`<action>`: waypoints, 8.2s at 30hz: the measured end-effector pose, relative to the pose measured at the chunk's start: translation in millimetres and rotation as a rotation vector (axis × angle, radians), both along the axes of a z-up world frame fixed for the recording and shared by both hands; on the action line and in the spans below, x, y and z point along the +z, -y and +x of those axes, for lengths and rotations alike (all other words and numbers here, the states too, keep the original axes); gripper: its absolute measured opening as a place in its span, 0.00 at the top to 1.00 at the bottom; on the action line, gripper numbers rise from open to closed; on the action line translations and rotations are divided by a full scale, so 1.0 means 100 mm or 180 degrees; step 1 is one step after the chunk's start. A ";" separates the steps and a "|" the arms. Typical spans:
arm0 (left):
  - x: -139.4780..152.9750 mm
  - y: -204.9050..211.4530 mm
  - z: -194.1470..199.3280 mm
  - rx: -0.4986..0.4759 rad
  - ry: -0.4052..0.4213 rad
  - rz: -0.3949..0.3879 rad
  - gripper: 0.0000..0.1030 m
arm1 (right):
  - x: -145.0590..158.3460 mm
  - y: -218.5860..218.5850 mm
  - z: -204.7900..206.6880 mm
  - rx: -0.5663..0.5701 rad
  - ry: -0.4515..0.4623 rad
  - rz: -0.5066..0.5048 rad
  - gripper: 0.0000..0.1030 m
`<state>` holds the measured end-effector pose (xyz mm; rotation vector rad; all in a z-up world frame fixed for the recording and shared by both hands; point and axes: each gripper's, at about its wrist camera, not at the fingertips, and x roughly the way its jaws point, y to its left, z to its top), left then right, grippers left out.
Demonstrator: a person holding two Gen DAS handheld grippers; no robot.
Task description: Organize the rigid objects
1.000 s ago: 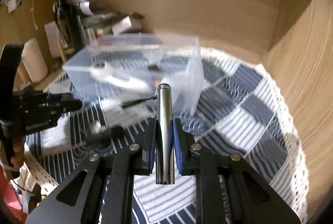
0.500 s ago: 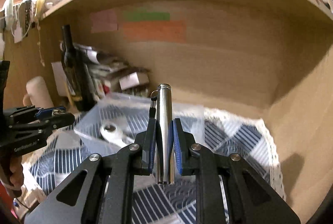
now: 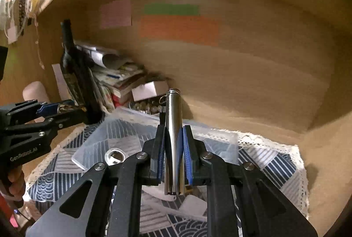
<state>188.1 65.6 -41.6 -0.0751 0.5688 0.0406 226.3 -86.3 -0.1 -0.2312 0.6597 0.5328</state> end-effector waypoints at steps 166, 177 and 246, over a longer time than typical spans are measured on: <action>-0.24 0.41 0.42 -0.0711 -0.0474 -0.0244 0.99 | -0.66 0.22 0.24 -0.0180 -0.0541 0.0023 0.45; -0.44 0.42 0.59 -0.0603 -0.0704 -0.0190 0.93 | -0.75 0.19 0.27 -0.0173 -0.0618 -0.0081 0.43; 0.59 0.46 -1.29 -0.0295 0.0665 0.0039 0.03 | 0.48 0.62 -1.39 -0.0228 0.0541 0.0663 0.15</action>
